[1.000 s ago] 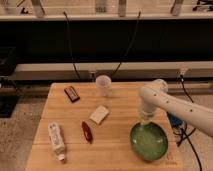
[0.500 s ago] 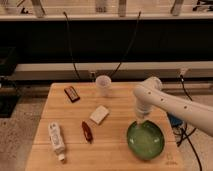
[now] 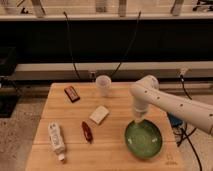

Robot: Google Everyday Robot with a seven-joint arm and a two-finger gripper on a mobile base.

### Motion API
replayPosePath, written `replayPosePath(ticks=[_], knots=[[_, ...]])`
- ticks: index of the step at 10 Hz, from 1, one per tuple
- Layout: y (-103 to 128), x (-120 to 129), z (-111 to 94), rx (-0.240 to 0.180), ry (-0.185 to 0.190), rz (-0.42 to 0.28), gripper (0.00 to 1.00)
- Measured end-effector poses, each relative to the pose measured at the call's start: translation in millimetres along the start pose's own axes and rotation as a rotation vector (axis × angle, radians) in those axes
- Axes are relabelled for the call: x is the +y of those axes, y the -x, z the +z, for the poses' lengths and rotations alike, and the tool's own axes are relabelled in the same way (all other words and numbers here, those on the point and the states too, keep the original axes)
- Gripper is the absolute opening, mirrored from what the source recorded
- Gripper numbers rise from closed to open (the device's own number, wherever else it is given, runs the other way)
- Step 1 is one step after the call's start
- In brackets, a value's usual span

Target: Drag the ceramic bowl in a circle

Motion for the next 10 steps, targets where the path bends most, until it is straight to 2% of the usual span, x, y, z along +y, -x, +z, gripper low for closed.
replayPosePath(ticks=[10], knots=[[11.9, -13.5, -8.2, 0.008, 0.006, -0.032, 0.0]])
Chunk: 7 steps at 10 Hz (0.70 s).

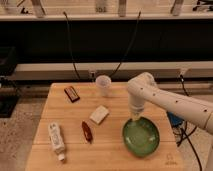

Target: Drag the ceramic bowl in a circle

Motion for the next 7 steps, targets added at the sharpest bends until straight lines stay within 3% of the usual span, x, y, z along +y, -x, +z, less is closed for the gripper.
replayPosePath(ticks=[7], knots=[[2.2, -6.0, -3.4, -0.003, 0.009, -0.009, 0.0]])
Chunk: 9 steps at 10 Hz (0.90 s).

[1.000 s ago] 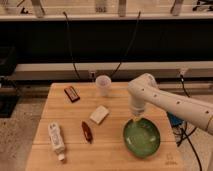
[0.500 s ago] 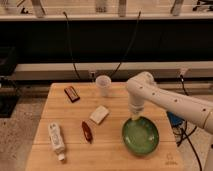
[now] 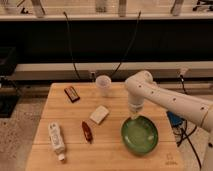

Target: Drag the ceramic bowl in a circle

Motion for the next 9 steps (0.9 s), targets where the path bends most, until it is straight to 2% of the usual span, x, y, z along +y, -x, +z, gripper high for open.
replayPosePath(ticks=[9], knots=[[2.3, -3.8, -3.0, -0.005, 0.013, -0.008, 0.0]])
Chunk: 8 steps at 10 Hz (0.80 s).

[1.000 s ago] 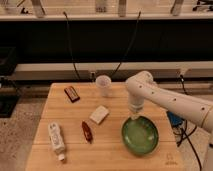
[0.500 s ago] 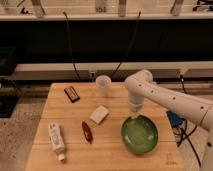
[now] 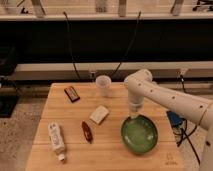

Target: Drag the ceramic bowl in a circle

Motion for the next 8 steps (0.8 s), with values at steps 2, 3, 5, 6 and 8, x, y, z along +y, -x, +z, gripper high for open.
replayPosePath(ticks=[2, 3, 5, 6, 8], knots=[[0.7, 1.1, 1.0, -0.001, 0.006, -0.004, 0.0], [1.8, 1.7, 1.2, -0.002, 0.008, -0.006, 0.0], [1.2, 1.2, 0.0, -0.003, 0.01, -0.008, 0.0], [1.6, 0.9, 0.0, -0.004, 0.012, -0.009, 0.0], [1.7, 1.8, 0.7, -0.006, 0.017, -0.011, 0.0]])
